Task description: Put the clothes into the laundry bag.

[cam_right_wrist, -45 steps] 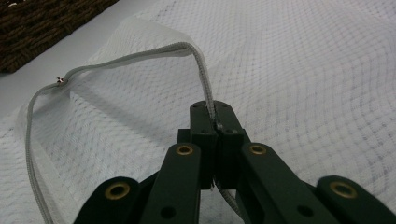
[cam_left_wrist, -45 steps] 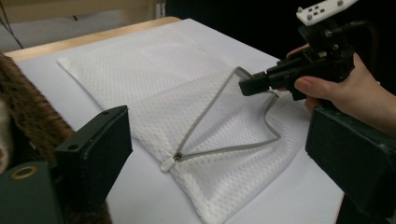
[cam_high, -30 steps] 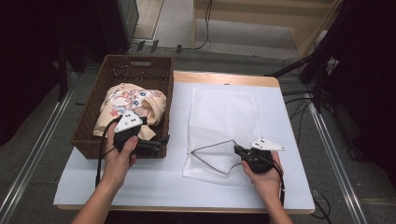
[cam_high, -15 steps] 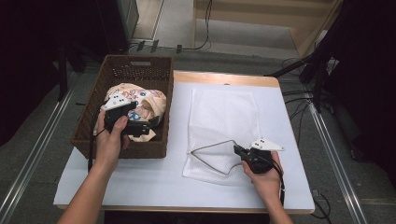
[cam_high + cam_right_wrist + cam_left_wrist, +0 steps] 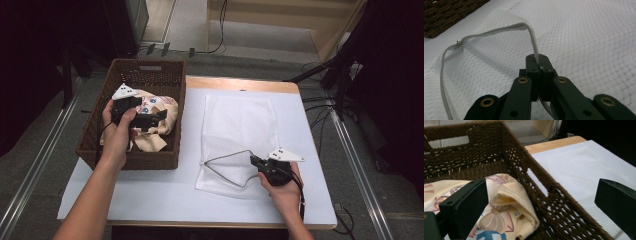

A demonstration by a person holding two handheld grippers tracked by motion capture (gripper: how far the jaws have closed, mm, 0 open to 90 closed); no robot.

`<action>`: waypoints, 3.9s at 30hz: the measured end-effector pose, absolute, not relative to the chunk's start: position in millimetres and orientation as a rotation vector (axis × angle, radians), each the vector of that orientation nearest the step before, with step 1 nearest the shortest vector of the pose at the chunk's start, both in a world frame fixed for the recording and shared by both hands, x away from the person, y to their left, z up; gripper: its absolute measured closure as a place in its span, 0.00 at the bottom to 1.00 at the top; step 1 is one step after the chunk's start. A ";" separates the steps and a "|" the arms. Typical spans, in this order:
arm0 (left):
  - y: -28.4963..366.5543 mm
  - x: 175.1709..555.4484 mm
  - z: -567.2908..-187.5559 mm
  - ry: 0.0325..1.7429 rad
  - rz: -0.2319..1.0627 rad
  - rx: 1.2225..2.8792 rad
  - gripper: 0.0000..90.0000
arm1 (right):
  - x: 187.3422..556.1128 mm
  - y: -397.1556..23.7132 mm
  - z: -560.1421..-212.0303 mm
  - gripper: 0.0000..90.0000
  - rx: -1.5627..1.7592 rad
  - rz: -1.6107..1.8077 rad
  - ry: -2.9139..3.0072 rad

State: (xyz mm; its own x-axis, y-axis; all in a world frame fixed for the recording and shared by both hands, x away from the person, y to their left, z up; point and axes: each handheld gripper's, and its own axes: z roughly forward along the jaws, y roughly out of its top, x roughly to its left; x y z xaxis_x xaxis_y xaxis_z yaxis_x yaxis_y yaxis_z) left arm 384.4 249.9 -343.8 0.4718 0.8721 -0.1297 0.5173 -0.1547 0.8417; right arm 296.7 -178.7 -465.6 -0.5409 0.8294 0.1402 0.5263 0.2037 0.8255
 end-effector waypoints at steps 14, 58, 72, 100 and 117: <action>282.7 440.3 -379.1 1.497 0.408 1.763 0.16 | 297.9 -176.8 -467.3 1.00 1.267 1.260 2.156; 251.7 459.4 -401.2 1.321 -0.177 2.132 0.62 | 298.5 -169.4 -467.6 1.00 1.225 1.240 2.181; 247.4 465.1 -384.4 1.420 0.019 1.979 0.00 | 298.4 -172.3 -467.3 1.00 1.231 1.241 2.175; 230.2 468.7 -423.4 1.542 0.150 2.284 0.66 | 297.6 -171.8 -468.3 1.00 1.231 1.238 2.179; 243.3 446.6 -367.3 1.386 0.251 1.992 0.75 | 298.1 -173.5 -467.8 1.00 1.223 1.242 2.173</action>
